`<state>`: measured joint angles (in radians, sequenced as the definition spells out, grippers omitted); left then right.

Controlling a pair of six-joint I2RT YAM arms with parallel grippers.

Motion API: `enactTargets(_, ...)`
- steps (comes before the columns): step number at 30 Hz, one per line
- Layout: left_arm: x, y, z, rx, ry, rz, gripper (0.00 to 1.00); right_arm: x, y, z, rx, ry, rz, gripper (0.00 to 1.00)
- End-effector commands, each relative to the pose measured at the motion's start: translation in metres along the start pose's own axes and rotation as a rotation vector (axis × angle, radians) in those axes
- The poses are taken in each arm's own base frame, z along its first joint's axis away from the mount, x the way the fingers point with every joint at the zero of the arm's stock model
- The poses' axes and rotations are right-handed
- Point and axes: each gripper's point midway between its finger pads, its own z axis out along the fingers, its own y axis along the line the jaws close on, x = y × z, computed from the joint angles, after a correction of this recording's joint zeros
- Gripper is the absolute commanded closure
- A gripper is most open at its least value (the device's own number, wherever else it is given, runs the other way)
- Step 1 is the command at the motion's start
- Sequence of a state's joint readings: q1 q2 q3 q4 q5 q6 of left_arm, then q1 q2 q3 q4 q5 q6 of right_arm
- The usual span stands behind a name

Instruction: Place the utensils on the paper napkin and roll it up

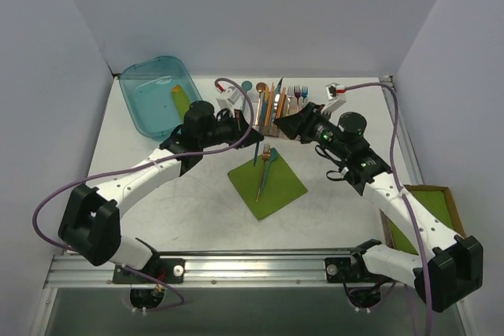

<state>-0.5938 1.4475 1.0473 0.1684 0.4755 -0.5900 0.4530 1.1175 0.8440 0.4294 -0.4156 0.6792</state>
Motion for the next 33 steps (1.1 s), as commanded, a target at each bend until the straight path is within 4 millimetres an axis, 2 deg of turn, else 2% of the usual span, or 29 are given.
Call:
enactTargets(1,0.022,0.031,0.006,-0.191,0.064,0.048,0.98,-0.016,-0.033,-0.020,0.176,-0.062,-0.021,0.57)
enactTargets(3,0.045,0.046,0.009,-0.251,0.127,0.031,0.98,-0.013,-0.051,-0.024,0.268,-0.044,-0.025,0.60)
enactTargets(5,0.059,0.048,0.016,-0.282,0.149,0.037,0.97,0.008,-0.074,-0.028,0.363,0.042,-0.016,0.63)
enactTargets(7,0.077,0.060,0.024,-0.343,0.191,0.038,0.98,0.032,-0.100,-0.033,0.453,0.117,-0.001,0.67)
enactTargets(8,0.095,0.062,0.031,-0.367,0.241,0.034,0.98,0.040,-0.107,-0.035,0.477,0.135,0.007,0.69)
enactTargets(10,0.110,0.065,0.039,-0.393,0.269,0.028,0.98,0.060,-0.121,-0.039,0.501,0.168,0.025,0.71)
enactTargets(11,0.126,0.068,0.045,-0.406,0.303,0.025,0.98,0.064,-0.123,-0.040,0.499,0.171,0.040,0.72)
enactTargets(13,0.136,0.071,0.053,-0.414,0.318,0.024,0.98,0.069,-0.123,-0.039,0.483,0.166,0.048,0.72)
enactTargets(14,0.147,0.075,0.057,-0.426,0.343,0.024,0.98,0.075,-0.127,-0.041,0.489,0.175,0.056,0.72)
enactTargets(20,0.153,0.090,0.063,-0.488,0.356,0.020,0.95,0.084,-0.132,-0.044,0.505,0.187,0.062,0.73)
enactTargets(24,0.154,0.096,0.066,-0.511,0.358,0.018,0.88,0.101,-0.142,-0.049,0.525,0.216,0.079,0.74)
enactTargets(33,0.153,0.100,0.075,-0.524,0.361,0.010,0.76,0.133,-0.148,-0.049,0.534,0.266,0.105,0.74)
